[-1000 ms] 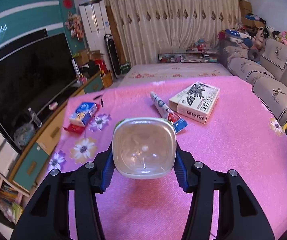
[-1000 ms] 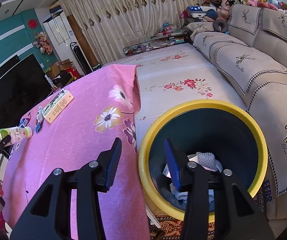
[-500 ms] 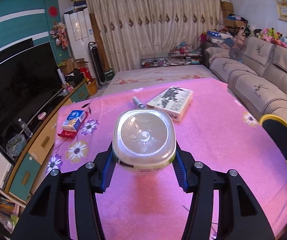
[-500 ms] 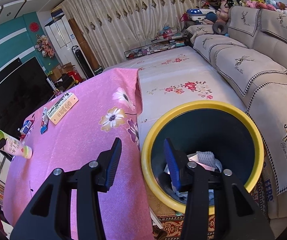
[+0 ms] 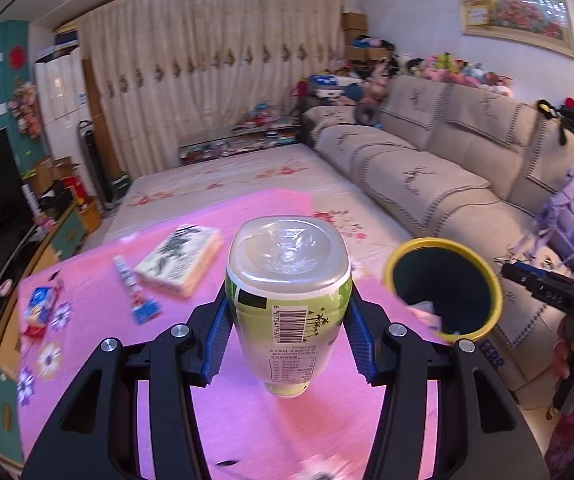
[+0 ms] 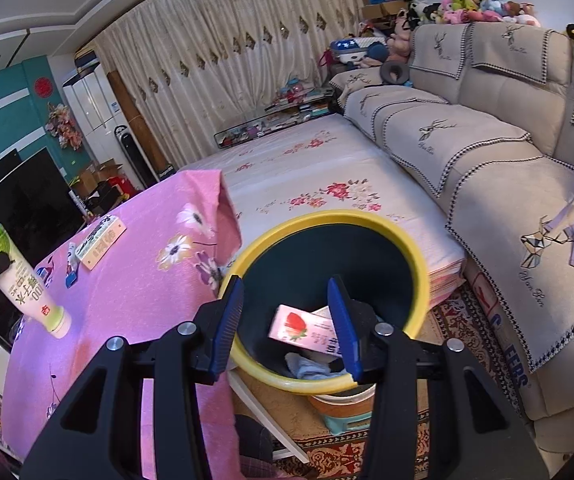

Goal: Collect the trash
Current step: 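Carry the bottle over the yellow bin and open the left gripper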

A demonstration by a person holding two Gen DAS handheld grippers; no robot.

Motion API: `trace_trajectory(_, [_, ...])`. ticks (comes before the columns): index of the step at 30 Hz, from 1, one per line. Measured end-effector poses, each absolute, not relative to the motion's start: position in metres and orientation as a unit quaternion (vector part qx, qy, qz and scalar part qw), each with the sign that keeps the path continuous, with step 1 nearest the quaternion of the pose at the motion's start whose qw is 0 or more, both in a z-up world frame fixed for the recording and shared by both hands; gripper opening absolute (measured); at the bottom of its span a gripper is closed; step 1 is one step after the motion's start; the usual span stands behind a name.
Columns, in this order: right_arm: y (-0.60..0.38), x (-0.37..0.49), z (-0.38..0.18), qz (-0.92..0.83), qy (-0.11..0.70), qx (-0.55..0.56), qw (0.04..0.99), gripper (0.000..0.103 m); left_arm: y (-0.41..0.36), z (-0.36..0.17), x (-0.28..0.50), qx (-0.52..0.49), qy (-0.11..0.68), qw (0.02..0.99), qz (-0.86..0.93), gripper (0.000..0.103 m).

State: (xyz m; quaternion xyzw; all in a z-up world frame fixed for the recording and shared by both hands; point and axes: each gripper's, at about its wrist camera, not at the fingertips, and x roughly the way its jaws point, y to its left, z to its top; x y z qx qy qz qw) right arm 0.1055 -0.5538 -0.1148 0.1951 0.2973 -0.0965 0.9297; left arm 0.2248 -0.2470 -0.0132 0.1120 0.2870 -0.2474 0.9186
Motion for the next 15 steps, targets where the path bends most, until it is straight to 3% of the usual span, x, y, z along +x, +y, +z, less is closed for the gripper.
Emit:
trace_trajectory(8, [-0.585,0.080,-0.118,-0.129,0.291,0.206,0.925,0.042,-0.355,-0.015,0.227,0.112,0.282,0.895,-0.327,0.051])
trace_trajectory(15, [-0.606,0.062,-0.123,-0.156,0.289,0.211,0.920,0.042,-0.444,-0.051,0.247,0.121,0.320,0.864,-0.369,0.051])
